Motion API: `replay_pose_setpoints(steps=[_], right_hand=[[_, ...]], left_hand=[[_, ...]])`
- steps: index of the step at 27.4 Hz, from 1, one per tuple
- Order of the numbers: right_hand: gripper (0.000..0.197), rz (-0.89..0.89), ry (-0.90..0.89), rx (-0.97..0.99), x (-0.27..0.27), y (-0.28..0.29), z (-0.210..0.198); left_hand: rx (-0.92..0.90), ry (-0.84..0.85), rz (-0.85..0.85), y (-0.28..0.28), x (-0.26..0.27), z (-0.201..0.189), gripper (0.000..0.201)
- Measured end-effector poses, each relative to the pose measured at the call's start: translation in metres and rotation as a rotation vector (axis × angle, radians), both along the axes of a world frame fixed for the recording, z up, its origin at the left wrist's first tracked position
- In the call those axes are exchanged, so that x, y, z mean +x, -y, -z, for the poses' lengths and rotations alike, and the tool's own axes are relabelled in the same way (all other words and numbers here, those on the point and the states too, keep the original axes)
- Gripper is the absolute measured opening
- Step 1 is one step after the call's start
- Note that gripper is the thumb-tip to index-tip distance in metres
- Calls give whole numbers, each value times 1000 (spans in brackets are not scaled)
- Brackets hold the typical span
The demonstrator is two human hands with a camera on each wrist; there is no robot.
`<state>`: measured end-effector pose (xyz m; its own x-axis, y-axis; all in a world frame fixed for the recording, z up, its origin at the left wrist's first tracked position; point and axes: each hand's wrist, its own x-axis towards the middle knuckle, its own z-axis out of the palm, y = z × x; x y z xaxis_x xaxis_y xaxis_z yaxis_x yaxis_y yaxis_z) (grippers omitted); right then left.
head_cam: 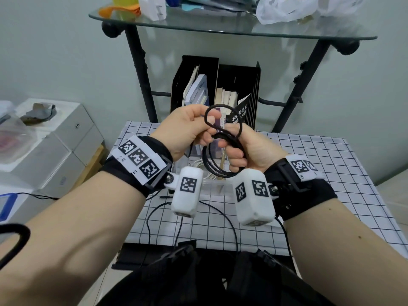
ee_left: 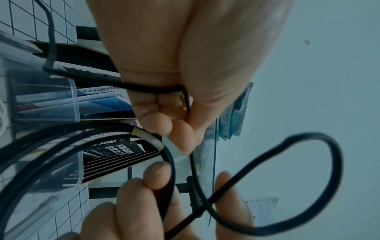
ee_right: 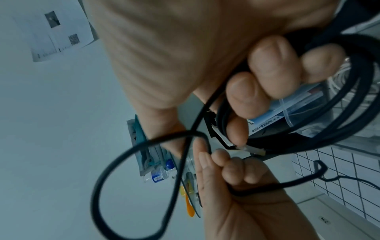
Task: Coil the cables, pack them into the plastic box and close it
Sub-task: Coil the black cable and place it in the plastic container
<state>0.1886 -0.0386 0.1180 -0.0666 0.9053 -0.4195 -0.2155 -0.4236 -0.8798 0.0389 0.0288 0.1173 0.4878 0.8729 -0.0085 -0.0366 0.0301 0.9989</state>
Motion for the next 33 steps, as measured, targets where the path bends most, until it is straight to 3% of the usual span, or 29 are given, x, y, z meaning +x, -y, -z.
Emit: replay_pose_setpoints(steps=[6, 10, 12, 16, 21, 28, 33], right_hand=[[13, 52, 127, 159, -2, 3, 8], [18, 174, 89, 231, -1, -3, 18], [23, 212, 68, 254, -2, -4, 19], [24, 240, 11, 219, -2, -4, 16], [31, 249, -174, 214, -2, -3, 19], [15, 24, -169, 248, 6, -2, 22], [25, 165, -284, 261, -4, 6, 14]], left_hand=[[24, -30, 50, 1, -5, -3, 8], [45, -198, 247, 4, -11, -2, 46], [57, -286, 256, 6, -10, 1, 46], [163, -405, 166, 8, -8, 5, 34], [379, -384, -53, 4, -4, 12, 23], [518, -352, -214, 1, -1, 19, 18], [501, -338, -211, -7, -4, 25, 14]])
